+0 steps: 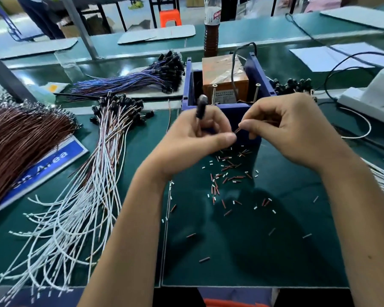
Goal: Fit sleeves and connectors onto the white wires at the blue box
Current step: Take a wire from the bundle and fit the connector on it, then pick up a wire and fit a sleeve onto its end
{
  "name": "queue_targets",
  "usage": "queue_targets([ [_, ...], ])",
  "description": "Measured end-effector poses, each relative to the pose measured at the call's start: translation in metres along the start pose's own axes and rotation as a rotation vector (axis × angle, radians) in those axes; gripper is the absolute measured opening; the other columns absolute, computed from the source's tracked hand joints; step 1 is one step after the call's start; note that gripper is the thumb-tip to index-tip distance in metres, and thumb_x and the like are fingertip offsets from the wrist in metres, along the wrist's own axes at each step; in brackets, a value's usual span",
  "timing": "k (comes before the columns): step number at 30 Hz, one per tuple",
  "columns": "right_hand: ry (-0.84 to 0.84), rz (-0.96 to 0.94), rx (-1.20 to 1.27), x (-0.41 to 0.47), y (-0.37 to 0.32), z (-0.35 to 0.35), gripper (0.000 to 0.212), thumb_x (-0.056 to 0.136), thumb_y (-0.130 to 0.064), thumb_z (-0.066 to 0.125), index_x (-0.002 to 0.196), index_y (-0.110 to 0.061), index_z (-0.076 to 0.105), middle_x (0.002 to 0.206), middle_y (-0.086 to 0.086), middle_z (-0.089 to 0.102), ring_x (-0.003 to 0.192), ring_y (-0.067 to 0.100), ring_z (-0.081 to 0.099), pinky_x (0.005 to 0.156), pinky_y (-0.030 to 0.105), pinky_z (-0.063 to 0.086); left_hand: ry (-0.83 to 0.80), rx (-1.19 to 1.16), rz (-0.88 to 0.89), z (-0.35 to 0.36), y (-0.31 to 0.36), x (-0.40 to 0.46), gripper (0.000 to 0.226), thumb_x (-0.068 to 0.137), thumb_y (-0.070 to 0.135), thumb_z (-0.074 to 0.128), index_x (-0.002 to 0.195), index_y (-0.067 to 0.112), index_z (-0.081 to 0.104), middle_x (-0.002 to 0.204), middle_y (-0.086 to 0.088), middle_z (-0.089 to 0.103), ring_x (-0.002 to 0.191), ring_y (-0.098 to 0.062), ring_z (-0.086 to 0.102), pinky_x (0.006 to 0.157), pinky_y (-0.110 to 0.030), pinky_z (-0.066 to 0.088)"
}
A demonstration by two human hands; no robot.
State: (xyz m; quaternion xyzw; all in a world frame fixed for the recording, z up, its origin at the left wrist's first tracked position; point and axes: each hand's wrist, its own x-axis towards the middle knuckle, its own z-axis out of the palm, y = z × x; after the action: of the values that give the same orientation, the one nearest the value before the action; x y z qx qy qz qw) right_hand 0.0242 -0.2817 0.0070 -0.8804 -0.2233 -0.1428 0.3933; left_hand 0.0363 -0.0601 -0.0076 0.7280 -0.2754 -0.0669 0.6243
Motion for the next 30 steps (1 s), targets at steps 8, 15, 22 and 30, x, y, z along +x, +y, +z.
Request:
queue_targets([
  [8, 0.065, 0.035, 0.11, -0.01, 0.026, 0.022, 0.007, 0.094, -0.015, 0.078, 0.088, -0.018, 0.079, 0.07, -0.006, 0.073, 0.066, 0.008, 0.069, 0.07, 0.024, 0.056, 0.182, 0.387, 0.092, 0.027, -0.032, 0.01, 0.013, 0.086, 0.006, 0.077, 0.086, 0.007, 0.064, 0.078, -0.001, 0.065, 0.058, -0.001, 0.049, 0.058, -0.018, 0.04],
  [15, 0.12, 0.101, 0.184, -0.013, 0.035, 0.046, 0.003, 0.092, -0.015, 0.08, 0.09, -0.018, 0.08, 0.071, -0.006, 0.076, 0.066, 0.005, 0.072, 0.068, 0.02, 0.057, 0.277, 0.354, 0.076, 0.024, -0.057, 0.007, 0.01, 0.085, 0.008, 0.078, 0.088, 0.009, 0.069, 0.076, -0.006, 0.073, 0.071, -0.028, 0.07, 0.067, -0.043, 0.059],
  [22, 0.148, 0.176, 0.246, -0.015, 0.04, 0.052, 0.011, 0.094, -0.015, 0.078, 0.09, -0.025, 0.079, 0.074, -0.011, 0.076, 0.062, 0.001, 0.065, 0.062, 0.015, 0.048, 0.337, 0.412, 0.075, 0.02, -0.066, 0.007, 0.005, 0.086, 0.011, 0.079, 0.09, 0.013, 0.079, 0.074, 0.01, 0.071, 0.069, -0.004, 0.066, 0.069, -0.018, 0.049],
  [30, 0.187, 0.184, 0.246, -0.014, 0.036, 0.057, 0.007, 0.092, -0.015, 0.08, 0.091, -0.022, 0.081, 0.076, -0.008, 0.076, 0.063, 0.0, 0.066, 0.064, 0.016, 0.05, 0.343, 0.443, 0.125, 0.023, -0.061, 0.008, 0.005, 0.086, 0.012, 0.08, 0.084, 0.016, 0.078, 0.07, 0.015, 0.068, 0.067, 0.0, 0.062, 0.067, -0.013, 0.044],
])
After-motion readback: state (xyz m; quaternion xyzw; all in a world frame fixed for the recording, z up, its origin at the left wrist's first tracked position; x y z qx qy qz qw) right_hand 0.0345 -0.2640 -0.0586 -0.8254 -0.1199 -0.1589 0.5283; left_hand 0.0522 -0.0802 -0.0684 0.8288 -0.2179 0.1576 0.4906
